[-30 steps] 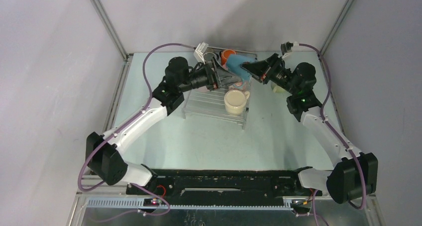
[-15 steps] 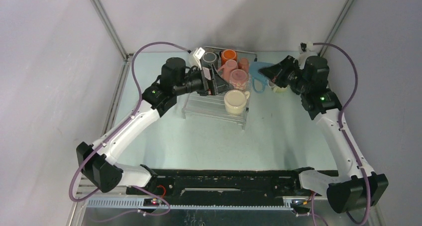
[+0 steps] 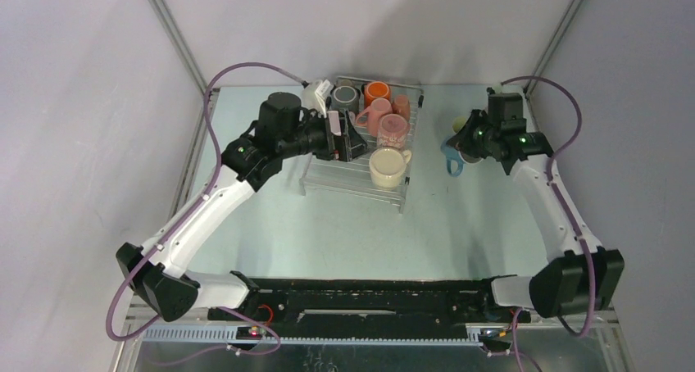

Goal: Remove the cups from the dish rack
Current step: Place the cup at the center of the board.

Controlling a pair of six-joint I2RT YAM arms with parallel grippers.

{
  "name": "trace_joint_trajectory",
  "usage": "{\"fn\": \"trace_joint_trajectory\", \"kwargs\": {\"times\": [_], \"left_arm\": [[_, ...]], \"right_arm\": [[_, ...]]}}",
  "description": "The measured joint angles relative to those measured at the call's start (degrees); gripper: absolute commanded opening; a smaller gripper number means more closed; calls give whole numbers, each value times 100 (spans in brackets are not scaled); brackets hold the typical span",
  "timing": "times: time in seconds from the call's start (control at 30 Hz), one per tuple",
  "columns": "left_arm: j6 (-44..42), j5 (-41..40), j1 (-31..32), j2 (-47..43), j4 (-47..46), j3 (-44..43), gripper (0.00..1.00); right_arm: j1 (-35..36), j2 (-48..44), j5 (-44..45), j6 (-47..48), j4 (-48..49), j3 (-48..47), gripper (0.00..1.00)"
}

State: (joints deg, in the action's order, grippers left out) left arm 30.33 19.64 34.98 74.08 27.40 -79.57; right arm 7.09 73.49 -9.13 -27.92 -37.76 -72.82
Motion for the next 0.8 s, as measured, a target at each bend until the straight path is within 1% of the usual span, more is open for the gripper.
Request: {"fn": "trace_joint_trajectory", "kwargs": {"times": [0.3, 0.8], "left_arm": [[-348, -232, 0, -13, 516, -33, 100], [-647, -450, 0, -66, 800, -168, 100]], "right_arm": [[-50, 1185, 636, 448, -321, -129, 0], [-61, 2583, 1003, 778, -490, -883, 0]]}}
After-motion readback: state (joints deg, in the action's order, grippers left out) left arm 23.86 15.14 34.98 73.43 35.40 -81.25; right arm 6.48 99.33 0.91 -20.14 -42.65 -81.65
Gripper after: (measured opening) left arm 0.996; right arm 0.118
